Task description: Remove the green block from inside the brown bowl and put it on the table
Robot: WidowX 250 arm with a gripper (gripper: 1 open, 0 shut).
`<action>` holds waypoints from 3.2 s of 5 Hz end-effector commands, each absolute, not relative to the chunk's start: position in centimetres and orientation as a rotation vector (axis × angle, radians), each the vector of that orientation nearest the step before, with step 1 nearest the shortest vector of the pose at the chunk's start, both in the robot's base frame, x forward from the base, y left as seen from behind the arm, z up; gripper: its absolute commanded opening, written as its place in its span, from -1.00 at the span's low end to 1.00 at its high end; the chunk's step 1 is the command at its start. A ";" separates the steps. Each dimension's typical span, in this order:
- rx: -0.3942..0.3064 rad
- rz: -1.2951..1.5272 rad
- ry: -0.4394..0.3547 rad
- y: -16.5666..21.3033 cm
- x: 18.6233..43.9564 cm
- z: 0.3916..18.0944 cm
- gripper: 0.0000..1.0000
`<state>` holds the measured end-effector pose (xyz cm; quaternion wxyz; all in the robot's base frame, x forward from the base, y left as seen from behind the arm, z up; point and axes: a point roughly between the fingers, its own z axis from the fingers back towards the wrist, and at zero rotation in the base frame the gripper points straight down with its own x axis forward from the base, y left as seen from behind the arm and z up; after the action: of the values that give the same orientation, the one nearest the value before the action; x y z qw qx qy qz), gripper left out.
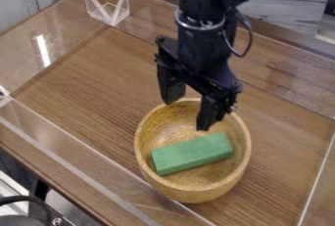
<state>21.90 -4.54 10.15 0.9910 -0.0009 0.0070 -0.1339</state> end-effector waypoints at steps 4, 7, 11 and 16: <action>-0.031 -0.349 -0.104 -5.9 21.5 7.6 1.00; -0.036 -0.382 -0.115 -5.6 21.7 7.2 1.00; -0.032 -0.403 -0.126 -5.2 21.8 7.6 1.00; -0.036 -0.426 -0.126 -4.7 21.3 7.0 1.00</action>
<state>20.87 -4.79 6.25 0.9754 -0.0179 -0.0436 -0.2153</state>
